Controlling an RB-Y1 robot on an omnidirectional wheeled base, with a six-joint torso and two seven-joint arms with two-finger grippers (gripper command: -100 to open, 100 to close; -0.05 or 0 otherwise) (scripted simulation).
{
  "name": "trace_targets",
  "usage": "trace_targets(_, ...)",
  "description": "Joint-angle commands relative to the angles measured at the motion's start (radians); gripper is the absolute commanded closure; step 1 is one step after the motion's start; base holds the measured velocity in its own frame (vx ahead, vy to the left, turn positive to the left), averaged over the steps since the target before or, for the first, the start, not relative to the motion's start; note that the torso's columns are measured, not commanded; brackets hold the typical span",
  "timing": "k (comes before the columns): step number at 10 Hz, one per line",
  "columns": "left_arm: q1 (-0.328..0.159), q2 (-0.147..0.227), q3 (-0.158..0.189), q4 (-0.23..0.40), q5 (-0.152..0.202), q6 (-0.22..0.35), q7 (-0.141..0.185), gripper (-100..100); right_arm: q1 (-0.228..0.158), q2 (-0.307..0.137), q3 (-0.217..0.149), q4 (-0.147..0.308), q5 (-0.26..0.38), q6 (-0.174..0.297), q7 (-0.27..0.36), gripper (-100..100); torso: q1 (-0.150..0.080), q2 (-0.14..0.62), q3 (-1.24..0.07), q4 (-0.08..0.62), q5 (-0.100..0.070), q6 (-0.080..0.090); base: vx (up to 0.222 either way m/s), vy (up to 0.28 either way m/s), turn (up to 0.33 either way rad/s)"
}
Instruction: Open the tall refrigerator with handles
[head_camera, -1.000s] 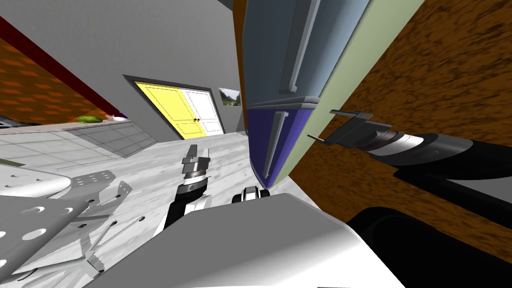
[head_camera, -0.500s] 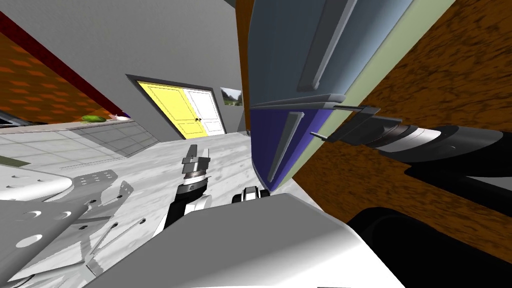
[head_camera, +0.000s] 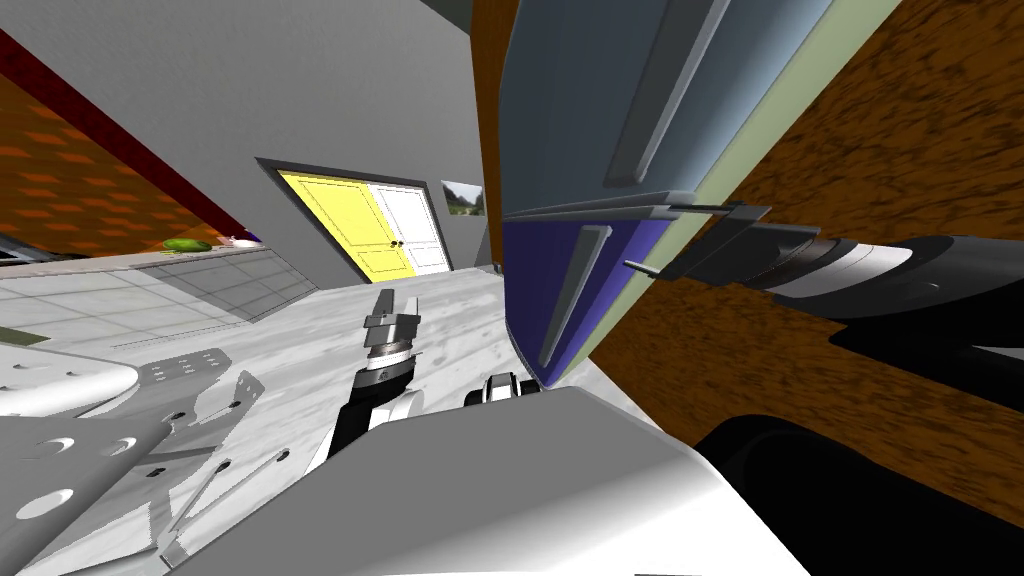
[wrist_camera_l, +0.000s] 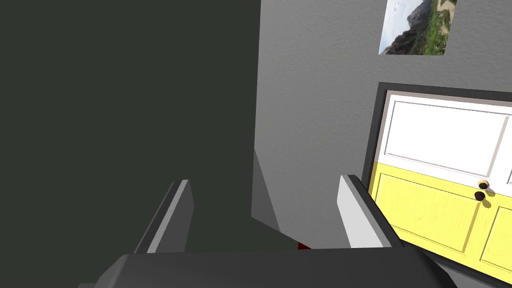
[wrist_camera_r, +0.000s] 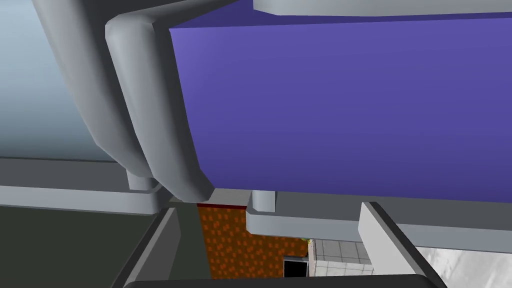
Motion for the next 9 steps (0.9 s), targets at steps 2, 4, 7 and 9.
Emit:
trace_targets(2, 0.000, 0.000, 0.000, 0.000, 0.000, 0.000, 0.000, 0, 0.007, -0.026, -0.002, 0.039, 0.011, 0.014, -0.009, 100, 0.000, -0.001, 0.000, -0.001, -0.001, 0.000, 0.003, 0.023, 0.027)
trace_targets(4, 0.000, 0.000, 0.000, 0.000, 0.000, 0.000, 0.000, 0, 0.004, -0.009, -0.003, 0.021, 0.002, -0.005, -0.005, 100, 0.000, -0.001, 0.000, -0.001, -0.001, 0.002, -0.004, -0.013, -0.029)
trace_targets(7, 0.000, 0.000, 0.000, 0.000, 0.000, 0.000, 0.000, 0, 0.027, 0.005, -0.016, 0.029, 0.018, 0.011, -0.009, 100, 0.003, 0.012, 0.011, 0.004, -0.002, 0.006, 0.021, 0.196, -0.095)
trace_targets(9, 0.000, 0.000, 0.000, 0.000, 0.000, 0.000, 0.000, 0, 0.039, 0.012, -0.023, 0.034, 0.025, 0.018, -0.012, 100, 0.003, 0.011, 0.011, 0.004, -0.002, 0.006, 0.045, 0.317, -0.130)
